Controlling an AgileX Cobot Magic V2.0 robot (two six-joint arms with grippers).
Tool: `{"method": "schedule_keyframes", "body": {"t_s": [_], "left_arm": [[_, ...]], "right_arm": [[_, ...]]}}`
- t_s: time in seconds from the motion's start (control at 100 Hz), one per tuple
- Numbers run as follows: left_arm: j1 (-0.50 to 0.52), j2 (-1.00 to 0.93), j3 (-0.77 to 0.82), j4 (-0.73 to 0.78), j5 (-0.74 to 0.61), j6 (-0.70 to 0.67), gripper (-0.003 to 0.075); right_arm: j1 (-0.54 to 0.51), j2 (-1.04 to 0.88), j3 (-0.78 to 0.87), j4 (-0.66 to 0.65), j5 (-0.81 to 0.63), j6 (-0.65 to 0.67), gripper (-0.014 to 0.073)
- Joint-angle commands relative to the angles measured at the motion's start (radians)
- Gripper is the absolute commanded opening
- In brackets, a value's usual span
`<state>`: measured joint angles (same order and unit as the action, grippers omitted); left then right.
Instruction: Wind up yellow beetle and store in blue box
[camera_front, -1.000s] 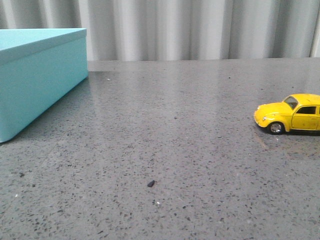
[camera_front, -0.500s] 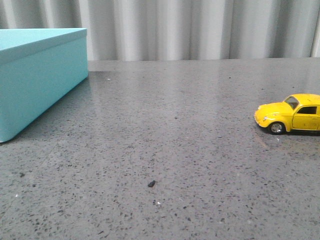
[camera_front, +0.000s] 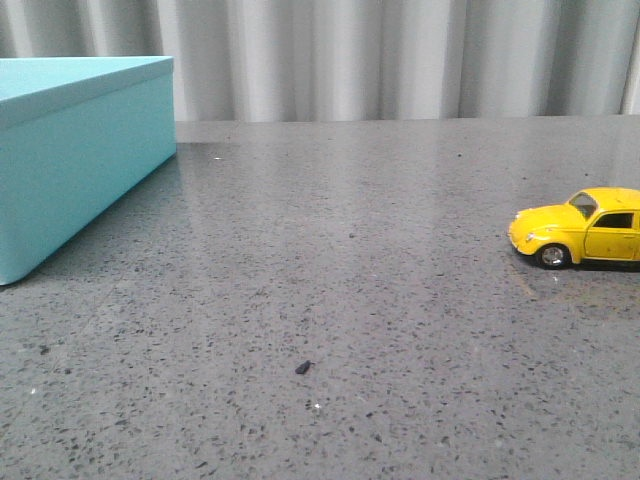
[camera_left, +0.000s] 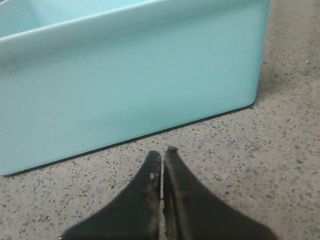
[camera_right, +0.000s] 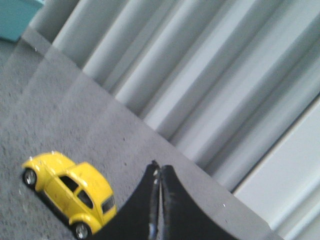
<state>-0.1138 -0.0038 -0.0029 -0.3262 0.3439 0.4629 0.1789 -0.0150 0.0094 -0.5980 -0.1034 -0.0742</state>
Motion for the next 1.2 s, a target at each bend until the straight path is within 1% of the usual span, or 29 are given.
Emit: {"method": "schedule_keyframes", "body": {"t_s": [0.0,0.08,0.15,0.17,0.21,0.23,0.25,0.3,0.31,0.33,0.35,0.4,0.51,0.55,0.6,0.65,0.68,0.73,0.78,0.85,0.91,0.95,1.0,1.02,1.05,1.1,1.18,1.19], "left_arm": [[-0.001,-0.031,0.028,-0.01,-0.05,-0.001,-0.0021],[-0.001,-0.031,0.028,-0.01,-0.052,-0.001,-0.0021],[-0.001,-0.031,0.028,-0.01,-0.064,-0.001,-0.0021],[-0.001,-0.031,0.028,-0.014,-0.071,-0.001,-0.0021],[-0.001,-0.031,0.028,-0.043,-0.088,-0.001,-0.0021],[-0.001,-0.031,0.028,-0.051,-0.098,-0.001,-0.0021],[-0.001,-0.031,0.028,-0.06,-0.105,-0.001,-0.0021],[-0.001,-0.031,0.028,-0.093,-0.137,-0.001,-0.0021],[-0.001,-0.031,0.028,-0.113,-0.142,-0.001,-0.0021],[-0.001,-0.031,0.028,-0.152,-0.156,-0.001,-0.0021],[-0.001,-0.031,0.028,-0.203,-0.167,-0.001,-0.0021],[-0.001,-0.031,0.028,-0.331,-0.184,-0.001,-0.0021],[-0.001,-0.031,0.028,-0.472,-0.233,-0.001,-0.0021],[-0.001,-0.031,0.028,-0.538,-0.258,-0.001,-0.0021],[-0.001,-0.031,0.028,-0.64,-0.294,-0.001,-0.0021],[-0.001,-0.031,0.027,-0.76,-0.335,-0.001,-0.0021],[-0.001,-0.031,0.027,-0.852,-0.35,-0.001,-0.0021],[-0.001,-0.031,0.027,-0.957,-0.376,-0.001,-0.0021],[-0.001,-0.031,0.027,-1.036,-0.394,-0.001,-0.0021],[-0.001,-0.031,0.02,-1.136,-0.382,-0.001,-0.0021],[-0.001,-0.031,-0.018,-1.101,-0.325,0.016,-0.0021],[-0.001,-0.031,-0.055,-1.011,-0.262,0.079,-0.0021],[-0.001,-0.029,-0.129,-0.879,-0.138,0.159,-0.0021],[-0.001,-0.026,-0.149,-0.829,-0.111,0.176,-0.0021],[-0.001,-0.017,-0.196,-0.766,-0.055,0.181,-0.0021],[-0.001,0.008,-0.257,-0.663,0.0,0.179,-0.0021],[-0.001,0.079,-0.338,-0.595,0.063,0.179,-0.0021],[-0.001,0.086,-0.35,-0.592,0.072,0.179,-0.0021]], "right_arm": [[0.003,-0.014,0.025,0.087,-0.113,0.002,-0.0041],[0.003,-0.014,0.025,0.157,-0.228,0.005,-0.0041],[0.003,-0.014,0.025,0.19,-0.274,0.005,-0.0041],[0.003,-0.014,0.023,0.216,-0.273,0.007,-0.0041],[0.003,-0.014,0.023,0.276,-0.255,0.056,-0.0041],[0.003,-0.014,0.02,0.344,-0.233,0.087,-0.0041],[0.003,-0.014,0.016,0.385,-0.204,0.101,-0.0041],[0.003,-0.014,0.009,0.55,-0.124,0.101,-0.0041],[0.003,-0.014,0.009,0.55,-0.101,0.101,-0.0041],[0.003,-0.014,0.006,0.606,-0.076,0.101,-0.0041],[0.001,-0.014,0.006,0.631,-0.067,0.101,-0.0041],[-0.001,-0.014,0.006,0.647,-0.058,0.101,-0.0041],[-0.001,-0.014,0.006,0.675,-0.127,0.11,-0.0041],[-0.001,-0.014,0.004,0.72,-0.166,0.134,-0.0041],[-0.001,-0.014,-0.014,0.795,-0.177,0.147,-0.0041],[-0.001,-0.014,-0.036,0.846,-0.154,0.147,-0.0041],[-0.001,-0.014,-0.053,0.851,-0.133,0.147,-0.0041],[-0.001,-0.014,-0.08,0.851,-0.092,0.147,-0.0041],[-0.001,-0.014,-0.11,0.851,-0.044,0.147,-0.0041],[-0.001,-0.01,-0.161,0.851,0.04,0.147,-0.0041],[-0.001,0.002,-0.216,0.851,0.133,0.147,-0.0041],[-0.001,0.021,-0.267,0.851,0.216,0.147,-0.0041],[-0.001,0.056,-0.33,0.841,0.327,0.147,-0.0041],[-0.001,0.076,-0.359,0.838,0.375,0.147,-0.0041],[-0.001,0.106,-0.406,0.828,0.441,0.147,-0.0041],[-0.001,0.168,-0.472,0.812,0.563,0.147,-0.0041],[-0.001,0.294,-0.576,0.776,0.733,0.147,-0.0041],[-0.001,0.305,-0.595,0.771,0.733,0.147,-0.0041]]}}
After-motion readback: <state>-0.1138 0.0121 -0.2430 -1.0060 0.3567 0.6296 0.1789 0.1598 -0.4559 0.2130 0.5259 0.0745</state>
